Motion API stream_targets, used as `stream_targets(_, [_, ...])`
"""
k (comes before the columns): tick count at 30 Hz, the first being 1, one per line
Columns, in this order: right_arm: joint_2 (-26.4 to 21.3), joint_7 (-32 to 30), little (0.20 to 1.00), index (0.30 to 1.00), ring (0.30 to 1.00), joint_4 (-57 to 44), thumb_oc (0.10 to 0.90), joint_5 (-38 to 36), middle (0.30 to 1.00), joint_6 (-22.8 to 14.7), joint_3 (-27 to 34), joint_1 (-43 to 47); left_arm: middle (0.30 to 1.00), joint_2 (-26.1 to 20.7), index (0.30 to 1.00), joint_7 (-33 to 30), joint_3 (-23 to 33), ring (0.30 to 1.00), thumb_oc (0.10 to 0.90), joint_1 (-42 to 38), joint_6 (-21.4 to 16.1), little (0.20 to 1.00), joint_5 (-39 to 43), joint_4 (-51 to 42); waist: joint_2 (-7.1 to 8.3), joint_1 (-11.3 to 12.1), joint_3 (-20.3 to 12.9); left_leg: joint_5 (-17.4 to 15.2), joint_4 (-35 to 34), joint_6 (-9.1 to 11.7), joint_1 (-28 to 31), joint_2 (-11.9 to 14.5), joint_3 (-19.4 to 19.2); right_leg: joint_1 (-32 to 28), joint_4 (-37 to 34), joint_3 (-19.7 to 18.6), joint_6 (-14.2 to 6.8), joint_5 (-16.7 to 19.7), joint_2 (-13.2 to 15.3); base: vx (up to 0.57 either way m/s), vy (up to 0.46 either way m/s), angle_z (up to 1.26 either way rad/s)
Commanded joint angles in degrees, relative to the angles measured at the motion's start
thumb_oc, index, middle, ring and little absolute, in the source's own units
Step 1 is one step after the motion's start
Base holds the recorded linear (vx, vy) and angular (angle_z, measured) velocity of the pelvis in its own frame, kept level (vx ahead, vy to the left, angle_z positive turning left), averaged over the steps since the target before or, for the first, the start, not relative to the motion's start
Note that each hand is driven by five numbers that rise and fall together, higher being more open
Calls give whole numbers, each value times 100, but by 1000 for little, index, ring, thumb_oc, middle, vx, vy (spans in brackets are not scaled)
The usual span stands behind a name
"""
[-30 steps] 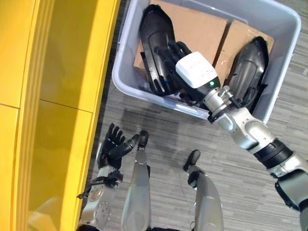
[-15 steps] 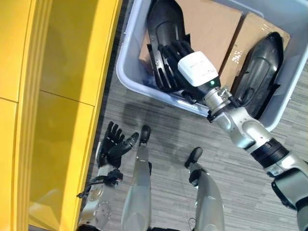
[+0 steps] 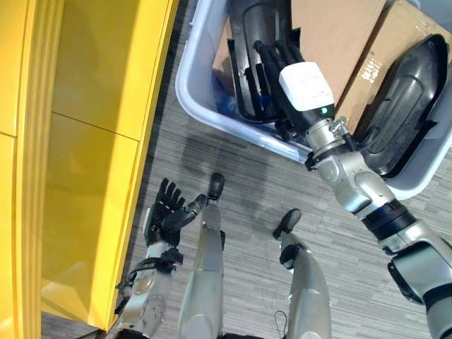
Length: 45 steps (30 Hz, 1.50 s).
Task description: Move parts from the plastic box to the shelf.
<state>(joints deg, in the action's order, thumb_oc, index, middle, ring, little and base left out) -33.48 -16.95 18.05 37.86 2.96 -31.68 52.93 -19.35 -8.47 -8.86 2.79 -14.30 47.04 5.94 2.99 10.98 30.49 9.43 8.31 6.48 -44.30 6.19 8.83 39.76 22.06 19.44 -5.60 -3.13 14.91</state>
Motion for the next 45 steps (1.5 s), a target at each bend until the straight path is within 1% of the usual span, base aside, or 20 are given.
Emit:
stream_targets(1, [-22, -352, 1000, 1000, 1000, 28, 900, -217, 1000, -152, -43, 460, 1000, -224, 1000, 28, 40, 1000, 900, 165, -500, 1000, 144, -763, 34, 54, -70, -1137, 1055, -150, -101, 38, -315, -589, -1239, -320, -389, 1118, 258, 10, 9, 4])
stream_targets(7, [68, -364, 1000, 1000, 1000, 417, 900, -271, 1000, -83, -142, 550, 1000, -253, 1000, -12, 37, 1000, 900, 165, -520, 1000, 157, -769, 33, 71, -70, -1221, 1290, -167, -411, -20, -268, -412, -1170, -299, -378, 1101, 262, 8, 10, 6])
stream_targets(11, [85, -340, 1000, 1000, 1000, 577, 900, -254, 1000, -76, -244, 607, 1000, -260, 1000, -31, 41, 1000, 900, 149, -533, 1000, 148, -762, 24, 80, -70, -1232, 1324, -177, -502, -50, -240, -370, -1174, -273, -387, 1103, 264, 3, 5, 3])
stream_targets(14, [46, -243, 1000, 1000, 1000, 750, 900, -95, 1000, -53, -433, 651, 1000, -285, 1000, -44, 43, 1000, 900, 141, -537, 1000, 136, -788, 29, 99, -70, -1236, 1327, -176, -539, -74, -230, -374, -1195, -242, -395, 1095, 267, 0, 0, 0])
stream_targets(15, [-11, -125, 1000, 1000, 1000, 929, 900, 35, 1000, -65, -619, 684, 1000, -308, 1000, -19, 51, 1000, 900, 140, -534, 1000, 147, -752, 32, 114, -70, -1244, 1347, -177, -567, -85, -200, -373, -1203, -225, -399, 1099, 270, 0, 0, 0])
stream_targets(16, [-35, -74, 638, 638, 638, 1052, 641, 97, 638, -67, -718, 711, 1000, -300, 1000, -9, 55, 1000, 900, 152, -530, 1000, 152, -734, 36, 119, -70, -1247, 1350, -177, -572, -89, -197, -384, -1218, -222, -405, 1106, 268, 0, 0, 0])
stream_targets(17, [-90, 5, 591, 591, 591, 1161, 608, 203, 591, -71, -839, 727, 1000, -321, 1000, 10, 62, 1000, 900, 165, -524, 1000, 149, -730, 44, 129, -70, -1250, 1365, -177, -583, -100, -191, -399, -1228, -219, -413, 1109, 269, 0, 0, 0])
stream_targets(18, [-111, 31, 300, 300, 300, 1216, 400, 222, 300, -75, -886, 738, 1000, -326, 1000, 31, 65, 1000, 900, 155, -522, 1000, 147, -728, 45, 136, -70, -1250, 1369, -176, -588, -104, -181, -412, -1236, -212, -416, 1107, 268, 0, 0, 0])
stream_targets(22, [-158, 141, 300, 300, 300, 1492, 400, 270, 300, -82, -1051, 696, 1000, -333, 1000, 78, 65, 1000, 900, 150, -519, 1000, 157, -679, 65, 148, -70, -1246, 1360, -169, -579, -127, -170, -458, -1275, -191, -422, 1129, 277, 0, 0, 0])
stream_targets(26, [-153, 79, 300, 300, 300, 1604, 400, 196, 300, -20, -932, 533, 1000, -315, 1000, 58, 70, 1000, 900, 110, -518, 1000, 123, -624, 103, 129, -70, -1253, 1357, -181, -517, -136, -168, -523, -1286, -177, -425, 1128, 272, 0, 0, 0])
stream_targets(29, [-186, 18, 300, 300, 300, 1698, 400, 504, 300, 82, -966, 492, 1000, -291, 1000, 53, 25, 1000, 900, 82, -512, 1000, 144, -585, 111, 119, -70, -1267, 1364, -188, -443, -131, -194, -570, -1286, -204, -419, 1140, 273, 0, 0, 0])
stream_targets(31, [-169, 2, 300, 300, 300, 1714, 400, 544, 300, 102, -950, 460, 1000, -289, 1000, 49, 4, 1000, 900, 64, -511, 1000, 140, -567, 117, 113, -70, -1270, 1375, -189, -425, -124, -192, -589, -1291, -212, -420, 1143, 270, 0, 0, 0])
stream_targets(38, [-67, -240, 300, 300, 300, 1737, 400, 586, 300, 236, -670, 195, 1000, -235, 1000, -4, -78, 1000, 900, -49, -495, 1000, 80, -453, 100, 87, -70, -1226, 1240, -193, -102, -110, -243, -821, -1334, -251, -421, 1151, 282, -4, 3, 0])
stream_targets(41, [-25, -370, 300, 300, 300, 1667, 400, 527, 300, 264, -469, 3, 1000, -178, 1000, -2, -146, 1000, 900, -118, -475, 1000, 55, -323, 71, 76, -70, -1200, 1123, -193, 187, -93, -295, -998, -1355, -298, -418, 1162, 300, -24, 15, 0])
stream_targets(42, [-27, -369, 300, 300, 300, 1663, 400, 528, 300, 265, -466, -3, 1000, -179, 1000, -1, -150, 1000, 900, -117, -476, 1000, 55, -321, 72, 80, -70, -1198, 1114, -192, 196, -92, -298, -1003, -1358, -300, -418, 1163, 300, -37, 21, -4])
stream_targets(43, [-47, -427, 300, 300, 300, 1573, 400, 542, 300, 264, -382, -109, 1000, -164, 1000, 10, -187, 1000, 900, -164, -449, 1000, 51, -270, 70, 65, -70, -1185, 1045, -192, 416, -81, -338, -1150, -1364, -336, -418, 1168, 323, 0, 0, 0])
stream_targets(45, [-75, -486, 300, 300, 300, 1524, 400, 515, 300, 274, -320, -124, 1000, -166, 1000, 1, -201, 1000, 900, -199, -446, 1000, 47, -267, 67, 55, -70, -1171, 1010, -186, 516, -74, -361, -1231, -1377, -337, -420, 1169, 332, -20, 11, 0])
